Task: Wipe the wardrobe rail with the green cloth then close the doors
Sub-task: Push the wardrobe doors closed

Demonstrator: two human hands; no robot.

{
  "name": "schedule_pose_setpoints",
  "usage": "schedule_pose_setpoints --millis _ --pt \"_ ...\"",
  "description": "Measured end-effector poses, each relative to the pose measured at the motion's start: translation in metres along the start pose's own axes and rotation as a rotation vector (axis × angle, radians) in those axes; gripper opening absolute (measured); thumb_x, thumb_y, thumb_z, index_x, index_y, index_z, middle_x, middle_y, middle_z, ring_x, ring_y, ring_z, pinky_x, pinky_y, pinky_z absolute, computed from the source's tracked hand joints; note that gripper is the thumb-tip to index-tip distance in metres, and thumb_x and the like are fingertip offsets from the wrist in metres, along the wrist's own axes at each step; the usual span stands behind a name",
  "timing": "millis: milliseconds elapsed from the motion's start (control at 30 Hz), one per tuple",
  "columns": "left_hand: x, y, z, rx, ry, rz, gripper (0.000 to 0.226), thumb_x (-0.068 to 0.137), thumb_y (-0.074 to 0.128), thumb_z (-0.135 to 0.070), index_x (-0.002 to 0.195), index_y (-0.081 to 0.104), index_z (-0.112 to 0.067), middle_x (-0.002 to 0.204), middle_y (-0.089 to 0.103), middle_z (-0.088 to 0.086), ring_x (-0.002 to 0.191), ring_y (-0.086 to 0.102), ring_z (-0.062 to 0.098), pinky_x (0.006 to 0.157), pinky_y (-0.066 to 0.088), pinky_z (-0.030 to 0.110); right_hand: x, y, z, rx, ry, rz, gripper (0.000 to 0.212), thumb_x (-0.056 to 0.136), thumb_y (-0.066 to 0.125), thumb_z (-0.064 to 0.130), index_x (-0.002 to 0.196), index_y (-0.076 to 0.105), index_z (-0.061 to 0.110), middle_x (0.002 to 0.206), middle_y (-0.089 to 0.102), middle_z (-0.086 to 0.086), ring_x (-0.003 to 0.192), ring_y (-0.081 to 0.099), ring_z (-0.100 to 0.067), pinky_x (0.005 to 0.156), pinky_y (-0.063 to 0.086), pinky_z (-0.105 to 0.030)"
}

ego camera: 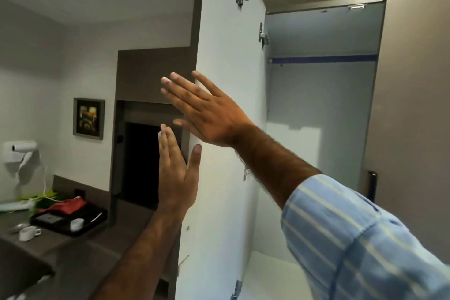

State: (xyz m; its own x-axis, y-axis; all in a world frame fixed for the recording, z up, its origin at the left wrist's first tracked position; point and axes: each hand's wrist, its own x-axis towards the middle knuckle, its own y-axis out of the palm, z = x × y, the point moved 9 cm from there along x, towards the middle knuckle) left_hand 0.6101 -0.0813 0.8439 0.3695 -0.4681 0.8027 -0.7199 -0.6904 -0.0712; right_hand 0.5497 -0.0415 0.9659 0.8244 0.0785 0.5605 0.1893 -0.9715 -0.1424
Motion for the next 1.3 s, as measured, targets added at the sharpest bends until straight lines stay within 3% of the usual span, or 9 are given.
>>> schedule_pose_setpoints --millis 167,233,333,500,667,800,967,1133,1300 --pt "-0.013 0.014 -0.008 -0.194 0.002 0.027 0.106 0.081 0.013 -0.095 0.165 -0.005 -0.033 0.175 -0.010 -0.016 0.161 -0.007 0.003 0.125 0.008 0.027 -0.013 -0.006 -0.010 -0.075 0.025 -0.012 0.057 0.108 0.029 0.037 0.149 0.059 0.010 0.165 0.045 -0.010 0.159 0.035 -0.030 0.132 0.021 -0.051" --pt "-0.024 0.023 -0.022 -0.203 0.046 0.035 0.101 0.087 0.015 -0.090 0.166 -0.003 -0.030 0.175 -0.009 -0.014 0.161 -0.007 0.003 0.128 0.010 0.028 -0.030 -0.015 -0.018 -0.046 0.050 -0.046 0.059 0.106 0.027 0.034 0.149 0.058 0.008 0.164 0.046 -0.013 0.158 0.036 -0.033 0.130 0.023 -0.054" --pt "-0.046 0.042 -0.055 -0.188 0.108 0.057 0.096 0.094 0.016 -0.082 0.167 0.003 -0.020 0.177 -0.003 -0.007 0.163 -0.002 0.007 0.131 0.012 0.031 -0.065 -0.033 -0.038 -0.020 0.102 -0.112 0.055 0.103 0.039 0.028 0.149 0.057 0.004 0.164 0.046 -0.016 0.157 0.036 -0.036 0.130 0.023 -0.056" --pt "-0.080 0.087 -0.111 -0.258 0.237 0.204 0.083 0.099 0.015 -0.074 0.166 0.014 -0.025 0.175 0.011 -0.011 0.160 0.011 -0.001 0.126 0.017 0.017 -0.130 -0.056 -0.078 -0.065 0.173 -0.065 0.061 0.104 0.033 0.033 0.157 0.047 0.007 0.167 0.041 -0.017 0.159 0.031 -0.036 0.132 0.016 -0.056" --pt "-0.069 0.155 -0.130 -0.688 0.126 0.466 0.070 0.102 0.028 -0.063 0.164 0.023 -0.031 0.172 0.018 -0.021 0.156 0.015 -0.010 0.133 0.018 0.036 -0.192 -0.064 -0.119 -0.148 0.216 0.028 0.063 0.106 0.027 0.037 0.162 0.038 0.011 0.172 0.031 -0.014 0.164 0.020 -0.031 0.132 0.014 -0.057" --pt "-0.040 0.211 -0.155 -0.541 0.266 0.447 0.070 0.104 0.035 -0.050 0.166 0.011 -0.027 0.175 0.004 -0.016 0.161 0.002 0.001 0.134 0.012 0.046 -0.241 -0.061 -0.151 -0.195 0.240 0.078 0.064 0.105 0.029 0.036 0.164 0.034 0.011 0.174 0.025 -0.012 0.165 0.015 -0.028 0.133 0.011 -0.056" --pt "-0.028 0.288 -0.188 -0.144 0.553 0.321 0.080 0.103 0.027 -0.059 0.167 -0.002 -0.020 0.177 -0.008 -0.004 0.162 -0.011 0.008 0.134 0.000 0.045 -0.317 -0.041 -0.202 -0.290 0.341 0.221 0.068 0.105 0.035 0.038 0.167 0.025 0.013 0.177 0.014 -0.008 0.166 0.008 -0.025 0.134 0.010 -0.052" --pt "-0.029 0.351 -0.195 0.112 0.619 0.191 0.086 0.104 0.022 -0.065 0.166 0.002 -0.010 0.176 -0.002 0.009 0.164 -0.003 0.022 0.133 0.006 0.054 -0.398 -0.014 -0.245 -0.285 0.492 0.299 0.068 0.111 0.031 0.045 0.169 0.013 0.014 0.179 0.008 -0.006 0.166 0.005 -0.021 0.134 0.015 -0.048" --pt "-0.024 0.380 -0.191 0.213 0.662 0.057 0.086 0.105 0.020 -0.067 0.166 0.005 -0.007 0.176 0.003 0.011 0.164 0.004 0.025 0.132 0.011 0.056 -0.497 0.014 -0.283 -0.286 0.844 0.365 0.072 0.110 0.033 0.048 0.167 0.019 0.006 0.177 0.015 -0.012 0.165 0.012 -0.027 0.133 0.019 -0.050"
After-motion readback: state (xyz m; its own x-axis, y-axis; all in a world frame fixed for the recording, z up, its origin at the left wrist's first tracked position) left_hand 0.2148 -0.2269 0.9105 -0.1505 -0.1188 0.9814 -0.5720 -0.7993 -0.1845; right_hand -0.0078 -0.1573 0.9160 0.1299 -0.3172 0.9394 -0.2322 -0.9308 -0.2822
